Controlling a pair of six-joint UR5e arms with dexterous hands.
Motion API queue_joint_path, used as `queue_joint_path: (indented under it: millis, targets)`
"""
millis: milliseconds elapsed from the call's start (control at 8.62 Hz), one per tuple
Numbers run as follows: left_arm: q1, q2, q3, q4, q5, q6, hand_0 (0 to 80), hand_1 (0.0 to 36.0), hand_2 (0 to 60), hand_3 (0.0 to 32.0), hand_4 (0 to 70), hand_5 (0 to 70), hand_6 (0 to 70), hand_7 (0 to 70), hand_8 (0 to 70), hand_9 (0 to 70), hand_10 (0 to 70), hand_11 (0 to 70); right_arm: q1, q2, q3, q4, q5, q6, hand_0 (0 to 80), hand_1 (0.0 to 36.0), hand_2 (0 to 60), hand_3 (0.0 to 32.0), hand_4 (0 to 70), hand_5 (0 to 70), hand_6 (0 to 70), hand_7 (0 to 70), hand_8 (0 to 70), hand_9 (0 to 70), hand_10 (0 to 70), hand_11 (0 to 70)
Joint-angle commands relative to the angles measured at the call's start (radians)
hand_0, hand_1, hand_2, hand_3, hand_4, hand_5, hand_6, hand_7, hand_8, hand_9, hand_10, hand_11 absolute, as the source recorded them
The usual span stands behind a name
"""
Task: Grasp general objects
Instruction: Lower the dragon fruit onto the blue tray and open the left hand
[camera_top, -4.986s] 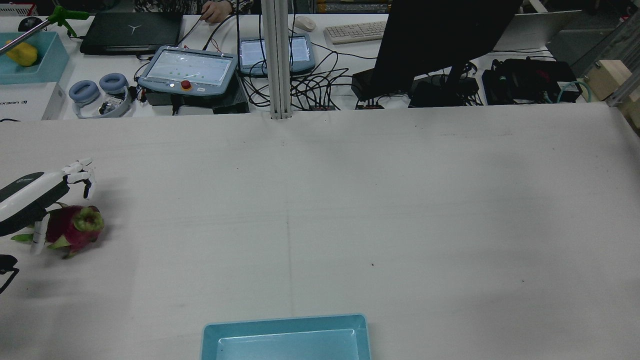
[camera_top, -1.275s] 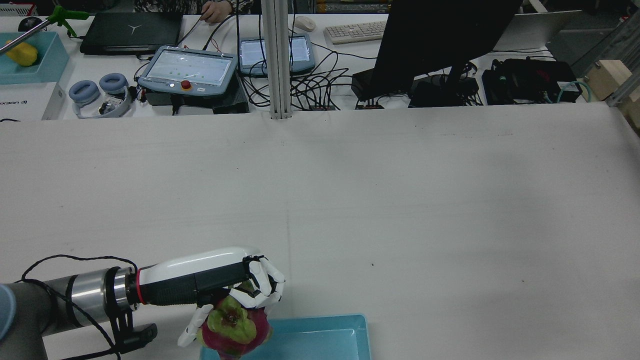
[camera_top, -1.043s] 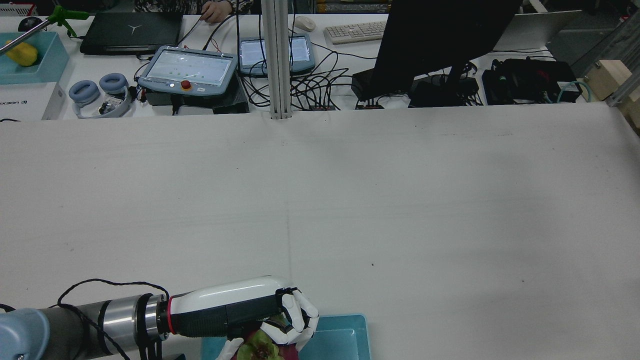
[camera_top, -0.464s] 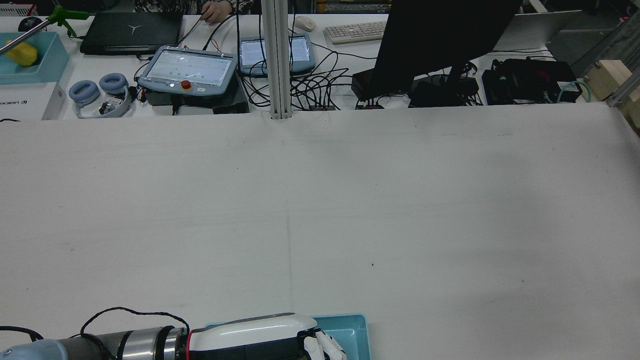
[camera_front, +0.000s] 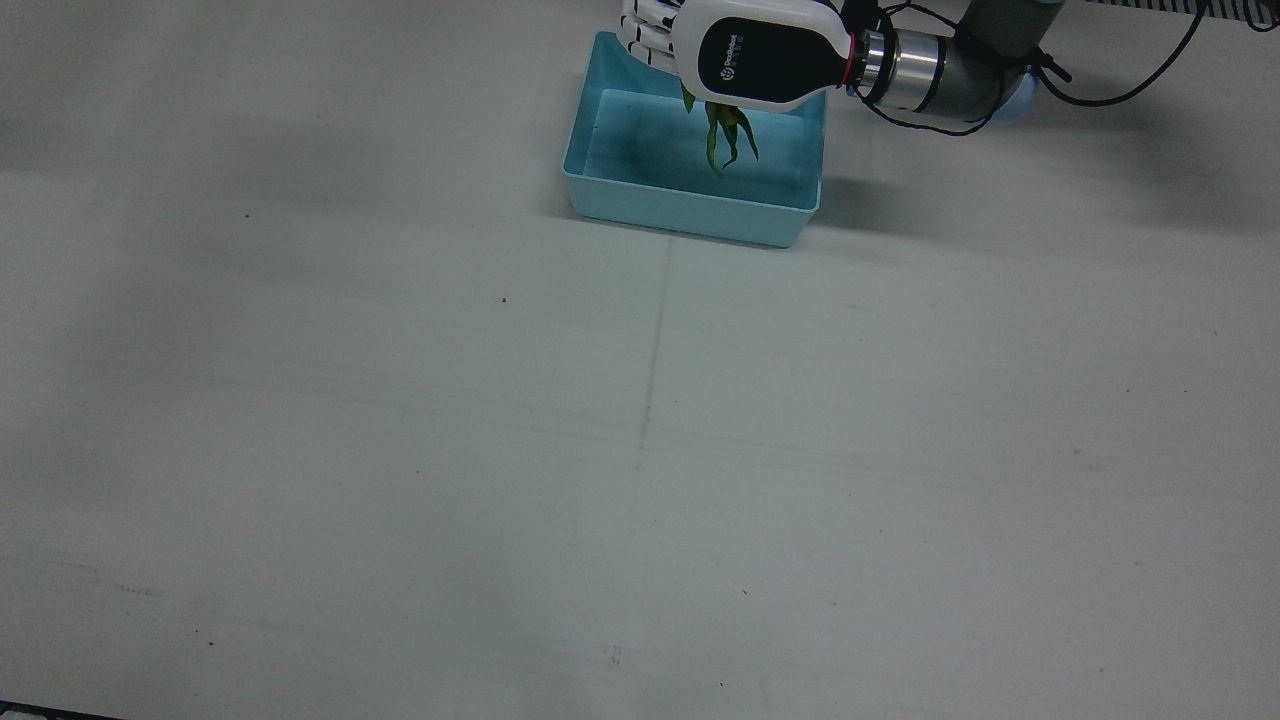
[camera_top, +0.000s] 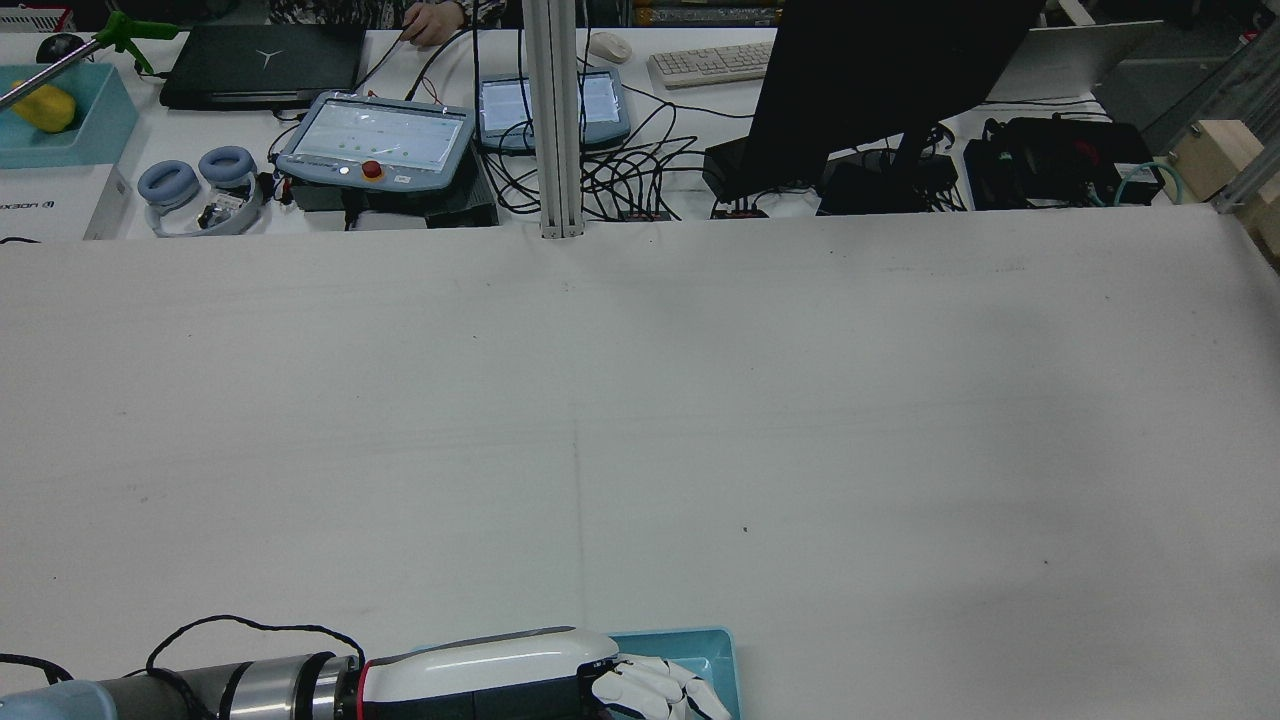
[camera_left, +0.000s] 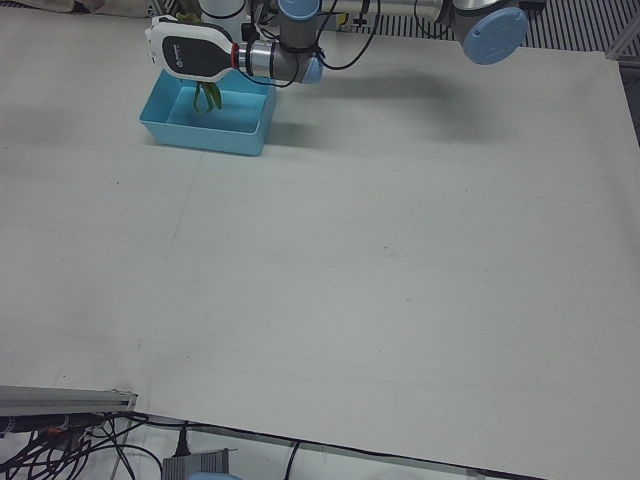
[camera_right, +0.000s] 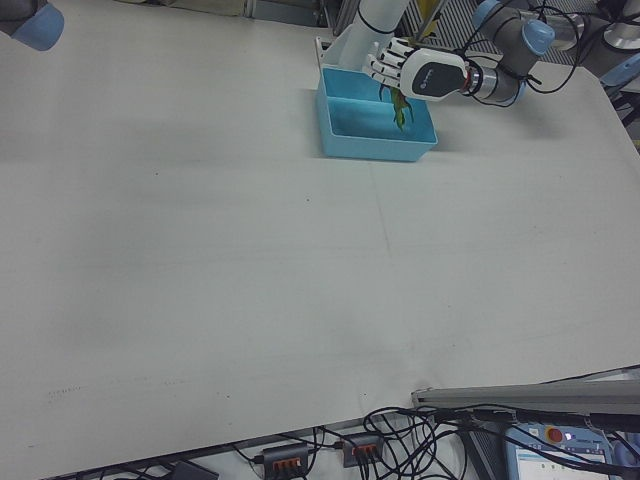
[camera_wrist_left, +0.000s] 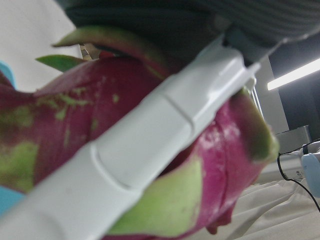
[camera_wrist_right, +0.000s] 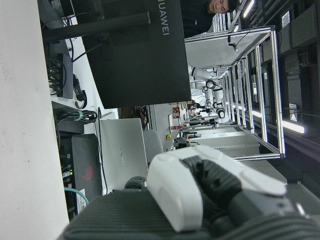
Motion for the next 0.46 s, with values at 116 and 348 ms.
queue_joint_path:
  millis: [116, 348]
  targets:
    - [-0.005, 0.005, 0.000, -0.006, 0.007, -0.008, 80.0, 36.0, 60.0, 0.0, 9.4, 70.0, 24.7, 70.0, 3.9, 16.3, 8.7, 18.7, 0.000, 0.000, 0.000, 0.000, 0.000, 0.000, 0.0, 0.0, 0.0, 0.0, 0.0, 0.0, 0.0, 0.0, 0.0, 0.0, 0.0, 0.0]
    - [-0.049, 0.034, 0.026, -0.010, -0.002, -0.035, 80.0, 36.0, 60.0, 0.0, 16.9, 70.0, 36.3, 70.0, 6.2, 18.3, 12.1, 23.2, 0.000, 0.000, -0.001, 0.000, 0.000, 0.000, 0.0, 0.0, 0.0, 0.0, 0.0, 0.0, 0.0, 0.0, 0.0, 0.0, 0.0, 0.0]
